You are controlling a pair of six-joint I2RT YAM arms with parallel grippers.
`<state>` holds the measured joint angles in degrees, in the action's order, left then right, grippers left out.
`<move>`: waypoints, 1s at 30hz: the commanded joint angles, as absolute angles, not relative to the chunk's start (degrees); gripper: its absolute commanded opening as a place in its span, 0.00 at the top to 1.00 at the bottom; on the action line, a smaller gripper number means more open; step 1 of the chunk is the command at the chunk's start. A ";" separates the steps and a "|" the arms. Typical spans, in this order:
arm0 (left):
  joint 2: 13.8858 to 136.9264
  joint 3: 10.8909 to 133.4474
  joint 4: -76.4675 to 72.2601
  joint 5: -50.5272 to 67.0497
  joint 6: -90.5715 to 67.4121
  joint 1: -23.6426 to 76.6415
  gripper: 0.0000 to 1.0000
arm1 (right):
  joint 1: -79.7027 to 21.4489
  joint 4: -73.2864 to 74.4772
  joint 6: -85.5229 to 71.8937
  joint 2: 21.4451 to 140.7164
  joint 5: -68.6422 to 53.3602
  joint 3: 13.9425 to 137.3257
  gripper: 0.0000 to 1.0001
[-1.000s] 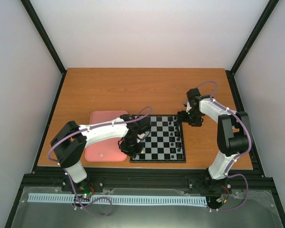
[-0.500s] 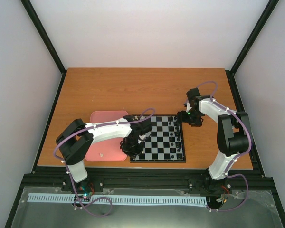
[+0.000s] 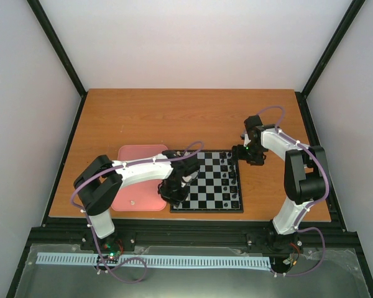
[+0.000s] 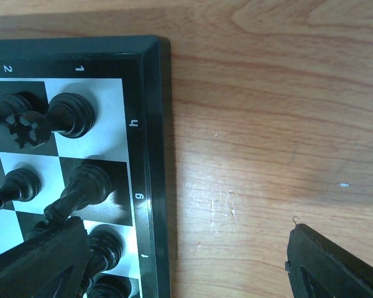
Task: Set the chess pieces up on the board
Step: Place the chess piece on the chessboard.
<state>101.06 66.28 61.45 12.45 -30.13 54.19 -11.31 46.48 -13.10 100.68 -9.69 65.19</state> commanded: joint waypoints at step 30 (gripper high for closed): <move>84.86 63.10 64.55 2.32 -34.71 54.42 0.45 | -11.75 45.97 -12.92 100.60 -10.32 65.45 0.00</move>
<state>88.31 65.69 62.04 6.98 -30.94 54.30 -11.31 46.48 -13.10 100.68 -9.93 65.19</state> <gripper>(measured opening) 0.538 0.999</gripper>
